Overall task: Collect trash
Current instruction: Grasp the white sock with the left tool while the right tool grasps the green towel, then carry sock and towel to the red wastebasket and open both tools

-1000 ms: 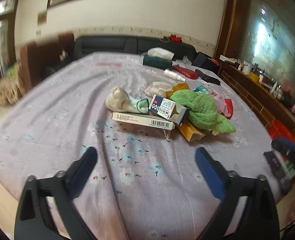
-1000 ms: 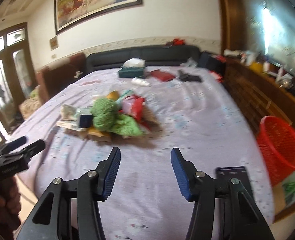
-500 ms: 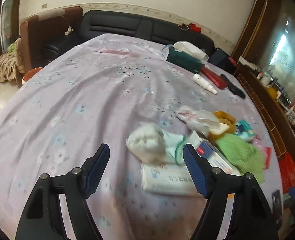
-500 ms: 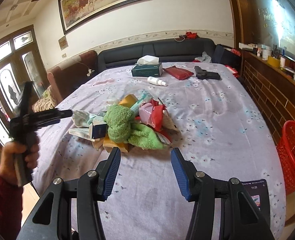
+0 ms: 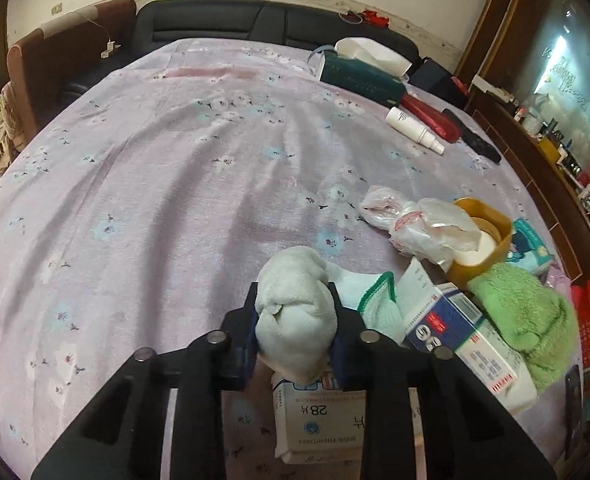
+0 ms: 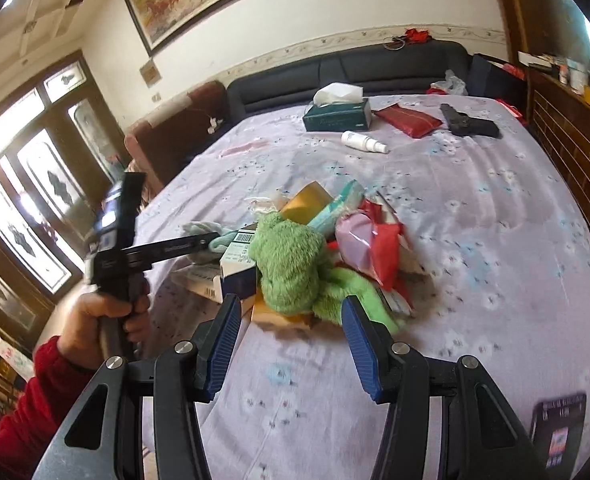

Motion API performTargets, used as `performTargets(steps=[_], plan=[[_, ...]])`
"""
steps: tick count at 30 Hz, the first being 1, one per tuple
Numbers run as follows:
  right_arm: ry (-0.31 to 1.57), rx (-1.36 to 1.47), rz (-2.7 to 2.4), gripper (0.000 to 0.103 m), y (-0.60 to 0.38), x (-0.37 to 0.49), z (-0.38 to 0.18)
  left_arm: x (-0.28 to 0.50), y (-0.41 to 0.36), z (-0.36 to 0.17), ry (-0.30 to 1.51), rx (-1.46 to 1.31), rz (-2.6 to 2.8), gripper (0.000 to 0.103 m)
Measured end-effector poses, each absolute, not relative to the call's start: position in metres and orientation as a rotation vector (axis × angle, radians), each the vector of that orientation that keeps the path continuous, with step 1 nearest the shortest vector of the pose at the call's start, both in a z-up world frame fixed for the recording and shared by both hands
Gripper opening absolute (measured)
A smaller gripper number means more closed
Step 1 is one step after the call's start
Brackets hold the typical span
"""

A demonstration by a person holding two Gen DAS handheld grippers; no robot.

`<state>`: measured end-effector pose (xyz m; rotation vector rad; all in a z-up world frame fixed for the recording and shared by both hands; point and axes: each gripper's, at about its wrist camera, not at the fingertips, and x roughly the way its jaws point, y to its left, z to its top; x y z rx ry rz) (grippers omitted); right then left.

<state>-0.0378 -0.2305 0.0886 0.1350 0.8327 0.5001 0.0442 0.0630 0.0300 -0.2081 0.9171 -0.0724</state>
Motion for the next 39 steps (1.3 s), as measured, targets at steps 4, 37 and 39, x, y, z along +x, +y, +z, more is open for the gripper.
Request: performTargets(steps=[4,37,39], plan=[[0.853,0.105,0.491,0.057,-0.215,-0.012,0.079,0.021,0.069,0.051,0.838,-0.204,-0.067,0.026],[0.7,0.3,0.478,0.038,-0.283,-0.063,0.117,-0.078,-0.011,0.112,0.605,-0.062,-0.178,0.026],[0.689,0.32,0.464,0.038,-0.295,-0.068,0.119,-0.08,-0.021,0.114,0.604,-0.05,-0.191,0.026]])
